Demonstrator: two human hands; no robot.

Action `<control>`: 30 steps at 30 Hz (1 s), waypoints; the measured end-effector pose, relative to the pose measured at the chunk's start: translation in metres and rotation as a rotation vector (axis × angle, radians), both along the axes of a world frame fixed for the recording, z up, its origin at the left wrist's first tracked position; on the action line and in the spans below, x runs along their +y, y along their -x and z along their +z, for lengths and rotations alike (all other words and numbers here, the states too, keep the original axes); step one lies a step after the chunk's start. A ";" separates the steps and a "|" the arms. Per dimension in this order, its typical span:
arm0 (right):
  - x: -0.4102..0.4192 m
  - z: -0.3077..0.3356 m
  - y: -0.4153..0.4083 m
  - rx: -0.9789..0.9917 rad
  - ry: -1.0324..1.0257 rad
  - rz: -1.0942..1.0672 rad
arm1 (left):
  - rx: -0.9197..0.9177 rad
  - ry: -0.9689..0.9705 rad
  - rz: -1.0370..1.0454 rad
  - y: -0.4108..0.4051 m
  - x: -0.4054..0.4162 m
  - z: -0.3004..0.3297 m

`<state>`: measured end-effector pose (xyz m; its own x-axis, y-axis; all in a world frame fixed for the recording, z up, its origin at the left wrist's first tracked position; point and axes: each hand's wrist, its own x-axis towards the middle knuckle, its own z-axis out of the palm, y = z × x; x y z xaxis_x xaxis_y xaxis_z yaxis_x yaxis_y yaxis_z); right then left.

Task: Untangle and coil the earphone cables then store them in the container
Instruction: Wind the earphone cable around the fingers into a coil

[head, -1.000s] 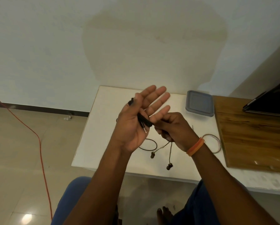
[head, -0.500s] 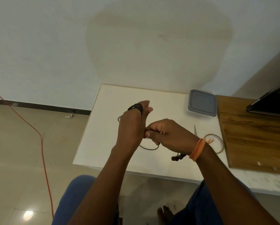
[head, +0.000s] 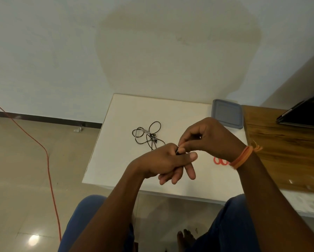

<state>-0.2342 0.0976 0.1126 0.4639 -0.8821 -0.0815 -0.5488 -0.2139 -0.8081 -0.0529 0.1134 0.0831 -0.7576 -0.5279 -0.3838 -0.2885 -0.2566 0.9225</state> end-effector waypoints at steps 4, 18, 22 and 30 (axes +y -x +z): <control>0.004 -0.009 -0.006 -0.405 -0.160 -0.205 | 0.378 -0.291 0.125 -0.001 0.001 0.005; 0.013 -0.018 -0.037 -0.609 -0.389 -0.351 | 0.727 -0.541 0.643 0.014 -0.002 0.009; 0.017 -0.021 -0.043 -0.600 -0.396 -0.355 | 0.715 -0.536 0.684 0.010 -0.007 0.006; 0.025 -0.029 -0.058 -0.630 -0.333 -0.529 | 0.593 -0.463 0.750 0.004 -0.013 0.005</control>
<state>-0.1763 0.1222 0.0832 0.0475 -0.9697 -0.2396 0.0582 0.2422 -0.9685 -0.0571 0.1005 0.0879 -0.4312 -0.8347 -0.3427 0.5530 -0.5446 0.6305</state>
